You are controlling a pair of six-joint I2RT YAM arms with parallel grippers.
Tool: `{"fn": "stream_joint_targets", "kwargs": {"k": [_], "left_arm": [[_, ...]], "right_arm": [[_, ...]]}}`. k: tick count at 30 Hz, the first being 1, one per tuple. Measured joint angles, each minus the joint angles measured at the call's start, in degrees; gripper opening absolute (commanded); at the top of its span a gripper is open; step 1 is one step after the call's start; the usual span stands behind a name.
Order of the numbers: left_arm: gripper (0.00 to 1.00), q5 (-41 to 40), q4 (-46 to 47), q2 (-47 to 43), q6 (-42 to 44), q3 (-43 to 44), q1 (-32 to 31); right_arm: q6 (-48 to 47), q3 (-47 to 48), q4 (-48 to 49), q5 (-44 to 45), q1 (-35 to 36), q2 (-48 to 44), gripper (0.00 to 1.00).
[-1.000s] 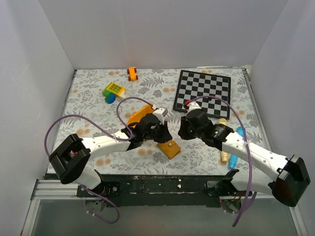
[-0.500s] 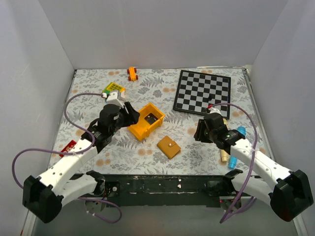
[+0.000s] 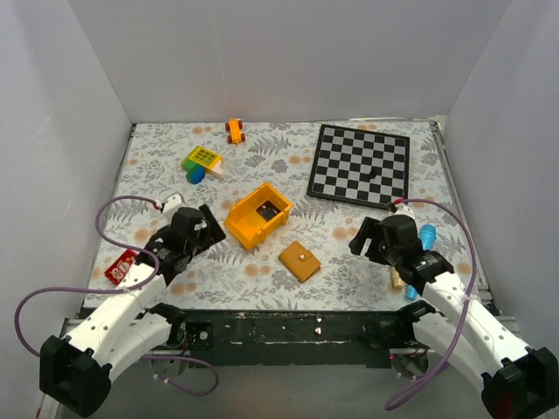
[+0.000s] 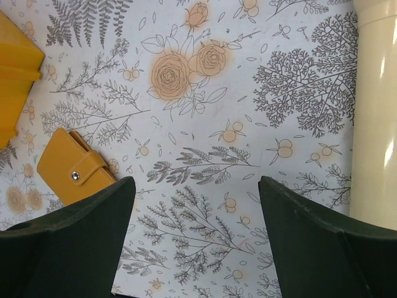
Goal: Put the credit cards into the card holder
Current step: Reset both arms
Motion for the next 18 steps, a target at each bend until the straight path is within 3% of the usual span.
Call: {"fn": "stream_joint_targets", "kwargs": {"k": [8,18], "left_arm": [[0.98,-2.27,-2.75,-0.63,-3.41,-1.16,0.00],[0.98,-3.26,-1.75,-8.09,-2.36,-2.99,0.00]], "right_arm": [[-0.48,-0.17,0.07,2.84,0.00,-1.53,0.90],[-2.27,-0.17,0.37,4.90,0.00,-1.81,0.91]]}}
